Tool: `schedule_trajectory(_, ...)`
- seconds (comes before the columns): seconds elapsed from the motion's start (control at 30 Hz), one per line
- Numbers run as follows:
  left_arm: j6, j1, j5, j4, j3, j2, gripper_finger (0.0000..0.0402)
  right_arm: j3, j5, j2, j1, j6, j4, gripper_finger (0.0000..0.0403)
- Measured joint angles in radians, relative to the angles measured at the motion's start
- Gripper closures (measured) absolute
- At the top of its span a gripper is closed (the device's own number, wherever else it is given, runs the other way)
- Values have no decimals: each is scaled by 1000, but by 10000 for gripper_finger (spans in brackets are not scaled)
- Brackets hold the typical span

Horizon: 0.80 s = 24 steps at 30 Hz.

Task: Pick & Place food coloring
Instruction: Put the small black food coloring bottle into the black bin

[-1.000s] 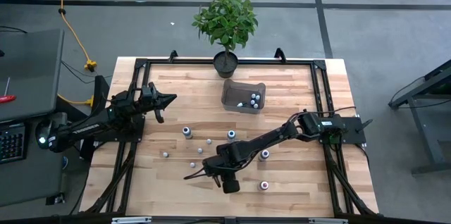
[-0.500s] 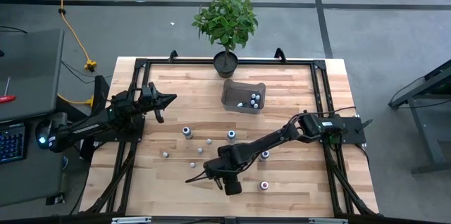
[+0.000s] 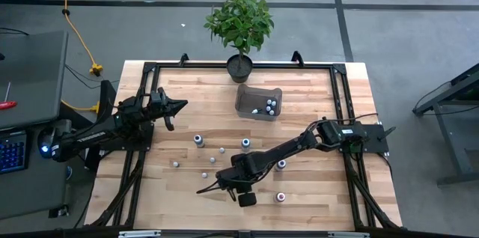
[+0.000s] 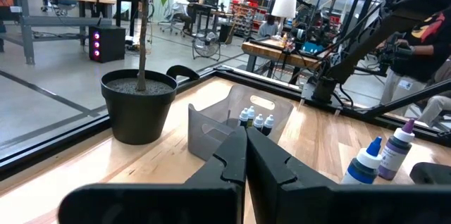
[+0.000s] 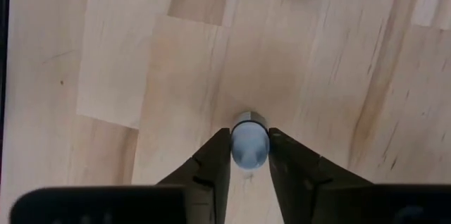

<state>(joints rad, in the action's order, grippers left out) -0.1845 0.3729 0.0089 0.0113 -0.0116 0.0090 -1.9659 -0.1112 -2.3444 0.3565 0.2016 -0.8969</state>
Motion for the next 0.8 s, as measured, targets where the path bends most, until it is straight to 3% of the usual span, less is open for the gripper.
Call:
schedule_trajectory(0.4,0,0,0,0,0,0,401,-33,3,0,-3,8,-36,333)
schedule_trajectory(0.8,0,0,0,0,0,0,401,-336,82,0,-46,60,-344,338)
